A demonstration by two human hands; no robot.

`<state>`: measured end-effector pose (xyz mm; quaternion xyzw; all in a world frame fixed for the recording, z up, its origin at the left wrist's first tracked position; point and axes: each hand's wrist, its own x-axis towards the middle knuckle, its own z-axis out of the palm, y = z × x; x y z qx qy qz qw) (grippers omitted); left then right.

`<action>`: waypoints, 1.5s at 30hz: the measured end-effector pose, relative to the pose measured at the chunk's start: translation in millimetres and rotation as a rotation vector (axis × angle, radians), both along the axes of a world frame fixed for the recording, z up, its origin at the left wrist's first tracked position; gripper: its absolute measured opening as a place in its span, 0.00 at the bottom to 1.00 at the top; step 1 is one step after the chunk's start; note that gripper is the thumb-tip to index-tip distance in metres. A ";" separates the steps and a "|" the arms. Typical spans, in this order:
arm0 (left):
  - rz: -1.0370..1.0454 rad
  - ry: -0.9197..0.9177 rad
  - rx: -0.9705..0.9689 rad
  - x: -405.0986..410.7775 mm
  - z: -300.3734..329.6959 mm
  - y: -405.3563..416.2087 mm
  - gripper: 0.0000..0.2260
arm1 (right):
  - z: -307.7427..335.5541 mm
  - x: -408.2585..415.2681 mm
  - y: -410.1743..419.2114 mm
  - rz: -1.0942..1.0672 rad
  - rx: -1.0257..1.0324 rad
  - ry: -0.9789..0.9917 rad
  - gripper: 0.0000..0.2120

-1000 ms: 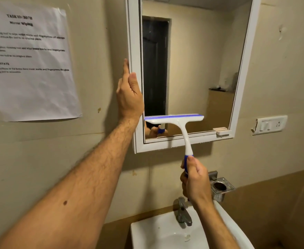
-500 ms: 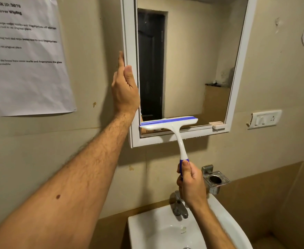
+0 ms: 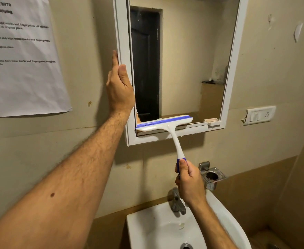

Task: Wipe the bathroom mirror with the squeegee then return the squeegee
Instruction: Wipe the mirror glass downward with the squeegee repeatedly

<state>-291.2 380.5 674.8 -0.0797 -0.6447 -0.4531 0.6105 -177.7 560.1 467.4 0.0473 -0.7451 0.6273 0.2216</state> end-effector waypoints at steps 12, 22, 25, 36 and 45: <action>-0.070 -0.006 0.010 3.4 -0.9 2.8 0.20 | 3.6 5.3 10.6 -0.026 0.077 -0.024 0.21; -0.040 -0.010 0.007 5.9 -1.9 2.3 0.19 | 34.6 3.0 7.8 -0.029 0.008 -0.045 0.27; -0.043 -0.003 0.004 4.5 -2.4 2.1 0.19 | 25.3 3.3 4.5 -0.024 0.004 -0.044 0.24; -0.051 0.028 -0.016 8.6 -2.1 2.1 0.19 | 4.1 9.0 12.0 -0.046 -0.007 -0.095 0.22; -0.052 0.029 -0.022 6.2 -1.4 0.7 0.19 | 63.3 -0.9 -1.9 -0.008 -0.048 -0.013 0.23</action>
